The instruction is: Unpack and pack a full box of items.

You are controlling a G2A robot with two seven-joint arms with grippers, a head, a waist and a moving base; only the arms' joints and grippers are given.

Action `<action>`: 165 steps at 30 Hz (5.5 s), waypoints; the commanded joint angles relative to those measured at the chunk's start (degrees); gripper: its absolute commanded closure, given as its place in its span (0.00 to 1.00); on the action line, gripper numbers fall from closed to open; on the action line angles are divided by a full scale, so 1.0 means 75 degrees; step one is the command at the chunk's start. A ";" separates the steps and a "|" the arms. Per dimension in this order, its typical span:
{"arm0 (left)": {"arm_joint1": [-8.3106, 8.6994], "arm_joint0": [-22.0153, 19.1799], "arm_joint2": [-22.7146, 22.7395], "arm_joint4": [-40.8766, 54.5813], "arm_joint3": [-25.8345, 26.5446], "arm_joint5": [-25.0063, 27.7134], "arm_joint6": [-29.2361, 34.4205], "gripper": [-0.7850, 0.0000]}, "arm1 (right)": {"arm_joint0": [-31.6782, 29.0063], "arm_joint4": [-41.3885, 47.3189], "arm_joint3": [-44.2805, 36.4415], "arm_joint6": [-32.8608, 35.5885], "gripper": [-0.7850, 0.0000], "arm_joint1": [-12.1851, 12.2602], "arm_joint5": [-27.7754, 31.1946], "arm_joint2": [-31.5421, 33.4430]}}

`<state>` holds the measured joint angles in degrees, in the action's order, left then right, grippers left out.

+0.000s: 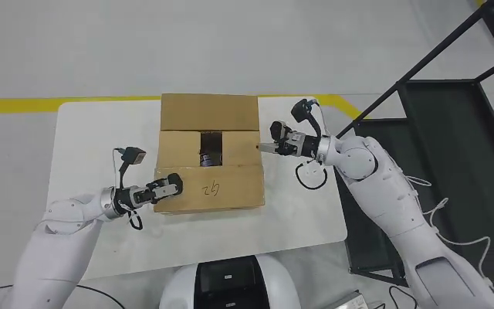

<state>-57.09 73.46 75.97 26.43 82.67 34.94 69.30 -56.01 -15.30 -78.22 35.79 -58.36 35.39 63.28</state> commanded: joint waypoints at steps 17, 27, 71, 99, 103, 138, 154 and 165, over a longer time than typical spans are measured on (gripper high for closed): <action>0.0140 0.0426 0.0361 -0.0239 0.0604 -0.0178 -0.0130 0.00 | 0.2570 0.2060 0.4165 0.0382 0.00 -0.1232 0.0531 -0.2172; 0.0151 0.0339 0.0240 -0.0297 0.0620 -0.0288 -0.0177 0.00 | 0.3220 0.2815 0.5356 0.0685 0.00 -0.1625 0.2045 -0.2403; 0.0247 0.0423 -0.0037 -0.0649 0.1115 -0.0256 -0.0394 0.00 | -0.0241 -0.2055 -0.0437 -0.0516 0.00 -0.0012 0.3014 -0.0166; 0.0270 0.0378 -0.0202 -0.0649 0.0987 -0.0206 -0.0648 0.00 | -0.0052 -0.1595 -0.1292 -0.0294 0.00 0.0105 0.2219 -0.0302; 0.0277 0.0379 -0.0189 -0.0601 0.0960 -0.0178 -0.0669 0.00 | 0.0015 -0.0896 -0.1183 0.0523 0.00 0.0049 0.1453 -0.0828; 0.0399 0.0406 0.0602 -0.1389 0.0574 -0.0862 -0.1794 0.00 | -0.0078 0.0578 -0.1164 0.1552 0.00 0.0115 0.0946 -0.1000; 0.0499 0.0570 0.1047 -0.1662 0.0675 -0.1513 -0.1865 0.00 | -0.2213 0.0760 -0.2936 0.1154 0.00 0.0656 0.1207 0.0922; 0.0500 0.0536 0.1034 -0.1658 0.0654 -0.1520 -0.1898 0.00 | -0.3944 0.0179 -0.3330 0.0788 0.00 0.0846 0.0690 0.1652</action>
<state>-53.34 77.47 83.73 14.00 87.57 23.55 55.07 -84.73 -13.28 -103.57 42.01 -52.04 41.16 75.72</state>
